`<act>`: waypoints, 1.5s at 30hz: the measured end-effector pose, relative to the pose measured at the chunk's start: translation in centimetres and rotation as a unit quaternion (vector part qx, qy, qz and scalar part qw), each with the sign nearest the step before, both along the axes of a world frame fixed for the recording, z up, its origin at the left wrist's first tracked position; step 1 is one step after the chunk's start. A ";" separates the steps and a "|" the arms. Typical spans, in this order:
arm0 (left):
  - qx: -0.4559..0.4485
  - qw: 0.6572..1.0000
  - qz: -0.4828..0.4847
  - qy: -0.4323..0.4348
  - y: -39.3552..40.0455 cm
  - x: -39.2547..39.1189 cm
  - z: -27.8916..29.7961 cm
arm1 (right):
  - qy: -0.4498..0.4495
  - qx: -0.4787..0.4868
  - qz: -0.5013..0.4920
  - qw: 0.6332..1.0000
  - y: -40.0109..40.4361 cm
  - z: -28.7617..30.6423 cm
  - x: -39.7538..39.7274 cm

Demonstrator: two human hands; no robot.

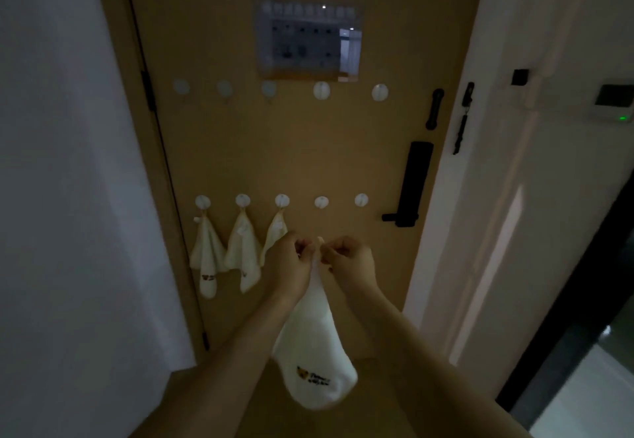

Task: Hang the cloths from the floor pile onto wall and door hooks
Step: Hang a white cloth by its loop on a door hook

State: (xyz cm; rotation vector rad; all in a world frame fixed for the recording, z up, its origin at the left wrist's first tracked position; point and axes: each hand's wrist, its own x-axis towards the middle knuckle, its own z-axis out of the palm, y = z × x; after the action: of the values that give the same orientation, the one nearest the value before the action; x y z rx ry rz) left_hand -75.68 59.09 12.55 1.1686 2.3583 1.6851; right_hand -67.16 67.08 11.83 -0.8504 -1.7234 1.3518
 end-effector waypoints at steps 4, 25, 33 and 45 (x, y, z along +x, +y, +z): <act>-0.019 0.999 0.029 -0.032 5.8 -2.7 -0.2 | -0.004 -0.028 0.019 0.999 6.3 -0.4 -3.2; -0.045 0.997 0.030 -0.058 24.7 -16.3 -6.7 | -0.084 0.004 -0.009 0.996 24.4 -5.6 -16.0; -0.081 0.995 0.004 -0.059 29.6 -22.5 -8.6 | -0.132 -0.041 -0.059 0.989 28.5 -7.4 -22.0; -0.155 0.986 0.037 -0.040 36.3 -26.9 -11.4 | -0.178 -0.071 -0.082 0.978 35.0 -10.4 -26.8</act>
State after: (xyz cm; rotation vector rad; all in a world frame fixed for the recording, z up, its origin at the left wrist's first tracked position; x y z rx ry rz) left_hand -102.55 95.37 1.17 0.9532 2.5219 1.2896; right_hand -93.99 102.11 1.44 -1.3528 -1.7870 1.2803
